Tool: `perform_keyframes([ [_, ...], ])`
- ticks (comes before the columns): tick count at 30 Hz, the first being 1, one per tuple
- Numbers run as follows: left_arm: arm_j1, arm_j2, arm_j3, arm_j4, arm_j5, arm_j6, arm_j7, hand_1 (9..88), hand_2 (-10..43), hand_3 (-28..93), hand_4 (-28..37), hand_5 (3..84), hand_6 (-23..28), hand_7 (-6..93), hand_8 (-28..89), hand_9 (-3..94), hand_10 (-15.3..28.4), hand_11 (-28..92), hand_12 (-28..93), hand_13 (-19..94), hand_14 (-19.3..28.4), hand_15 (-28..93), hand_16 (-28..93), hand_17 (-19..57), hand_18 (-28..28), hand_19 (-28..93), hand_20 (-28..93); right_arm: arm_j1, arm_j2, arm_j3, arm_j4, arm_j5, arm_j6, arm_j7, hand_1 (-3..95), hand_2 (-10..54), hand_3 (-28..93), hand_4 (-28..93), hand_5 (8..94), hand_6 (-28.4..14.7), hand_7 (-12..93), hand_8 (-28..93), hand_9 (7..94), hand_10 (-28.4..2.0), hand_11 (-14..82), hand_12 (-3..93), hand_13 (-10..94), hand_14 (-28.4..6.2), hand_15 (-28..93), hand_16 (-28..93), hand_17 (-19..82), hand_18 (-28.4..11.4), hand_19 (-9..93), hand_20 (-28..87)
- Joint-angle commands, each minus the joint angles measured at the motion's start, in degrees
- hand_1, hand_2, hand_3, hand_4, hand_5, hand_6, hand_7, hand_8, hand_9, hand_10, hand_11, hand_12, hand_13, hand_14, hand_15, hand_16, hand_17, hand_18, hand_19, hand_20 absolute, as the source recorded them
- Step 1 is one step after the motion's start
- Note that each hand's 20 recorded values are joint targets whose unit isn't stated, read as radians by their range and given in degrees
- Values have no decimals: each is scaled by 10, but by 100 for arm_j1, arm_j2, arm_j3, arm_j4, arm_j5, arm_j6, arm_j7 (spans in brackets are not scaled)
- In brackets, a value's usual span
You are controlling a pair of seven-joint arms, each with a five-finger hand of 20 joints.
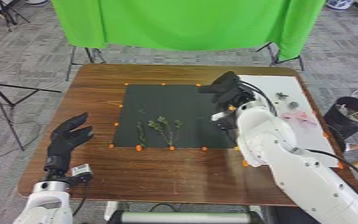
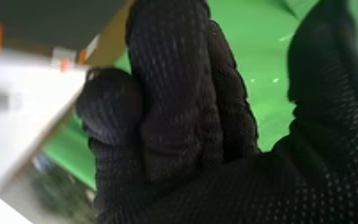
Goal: Arrange flowers
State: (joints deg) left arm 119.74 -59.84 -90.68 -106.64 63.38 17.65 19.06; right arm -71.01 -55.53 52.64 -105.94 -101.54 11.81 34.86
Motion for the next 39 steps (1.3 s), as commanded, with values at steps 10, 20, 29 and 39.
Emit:
perform_keyframes([
  [10, 28, -56, -8, 16, 17, -90, -44, 512, -95, 662, -80, 412, 1, 237, -119, 311, 95, 226, 104, 365, 131, 281, -8, 164, 129, 285, 283, 283, 471, -149, 785, -1381, -751, 414, 276, -95, 572, -163, 616, -52, 107, -48, 671, -190, 96, 159, 905, -81, 328, 269, 680, -83, 732, 294],
  [20, 41, -77, -7, 5, 28, -78, -64, 512, -95, 660, -81, 411, 1, 236, -119, 312, 94, 224, 104, 365, 132, 282, -7, 164, 129, 285, 283, 179, 662, 2, 901, -1741, -980, 564, 294, -95, 579, -152, 603, -50, 104, -45, 656, -182, 93, 161, 897, -83, 335, 267, 672, -83, 733, 290],
  [29, 52, -80, -14, -1, 20, -91, -46, 512, -95, 656, -77, 411, 1, 235, -119, 312, 93, 224, 104, 365, 132, 279, -7, 164, 128, 283, 283, 117, 696, 30, 1037, -1849, -1208, 682, 305, -95, 579, -140, 595, -49, 99, -44, 644, -186, 86, 161, 892, -84, 339, 264, 670, -83, 734, 287],
  [39, 41, -87, -15, 3, 29, -120, -59, 512, -95, 655, -77, 409, 1, 235, -119, 311, 93, 223, 103, 364, 131, 279, -6, 164, 128, 282, 283, 37, 801, 136, 1095, -2013, -1344, 778, 308, -95, 577, -131, 585, -46, 93, -44, 629, -190, 83, 158, 893, -82, 343, 264, 668, -84, 738, 287],
])
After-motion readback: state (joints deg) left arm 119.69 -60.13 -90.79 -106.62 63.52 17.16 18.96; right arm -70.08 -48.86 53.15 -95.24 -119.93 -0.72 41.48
